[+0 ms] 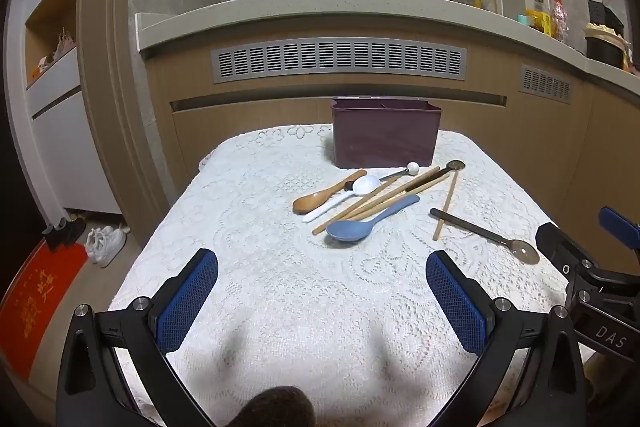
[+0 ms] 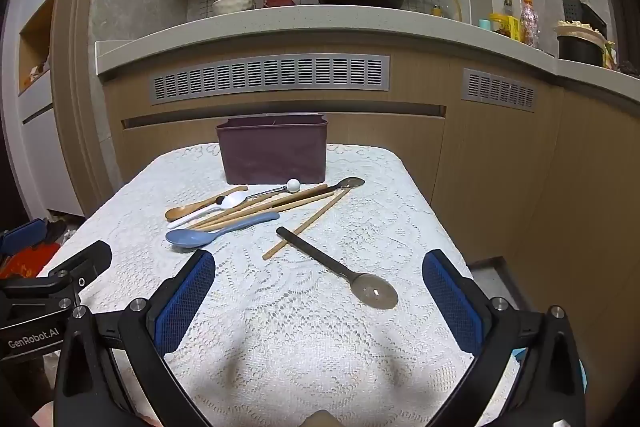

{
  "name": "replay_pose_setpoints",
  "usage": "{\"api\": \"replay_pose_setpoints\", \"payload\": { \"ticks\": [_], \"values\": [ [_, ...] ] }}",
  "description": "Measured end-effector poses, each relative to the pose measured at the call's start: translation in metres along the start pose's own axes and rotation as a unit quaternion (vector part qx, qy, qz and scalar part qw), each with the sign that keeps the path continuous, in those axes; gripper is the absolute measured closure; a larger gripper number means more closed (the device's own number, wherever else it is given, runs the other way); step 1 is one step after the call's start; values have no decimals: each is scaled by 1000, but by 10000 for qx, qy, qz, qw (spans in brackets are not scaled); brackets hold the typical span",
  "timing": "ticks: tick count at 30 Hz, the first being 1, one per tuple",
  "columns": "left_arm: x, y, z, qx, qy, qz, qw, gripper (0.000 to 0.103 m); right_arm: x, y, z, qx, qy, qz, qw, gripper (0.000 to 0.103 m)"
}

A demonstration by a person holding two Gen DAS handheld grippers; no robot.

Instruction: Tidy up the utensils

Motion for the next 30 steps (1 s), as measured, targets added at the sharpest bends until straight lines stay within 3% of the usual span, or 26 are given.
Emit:
{"api": "replay_pose_setpoints", "payload": {
  "ticks": [30],
  "values": [
    [-4, 0, 0, -48, 188, -214, 9996, 0, -1, 3, 3, -88, -30, 60, 9999, 0]
  ]
}}
Point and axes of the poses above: each gripper's, at about its wrist camera, not at the fingertips, and z roughly the way its jaws point, x to its right, y to its underside, the point moved 9 cm from there along z, roughly the way its jaws point, and after that the axes turned 2 degrees about x, right-handed, at the moved point
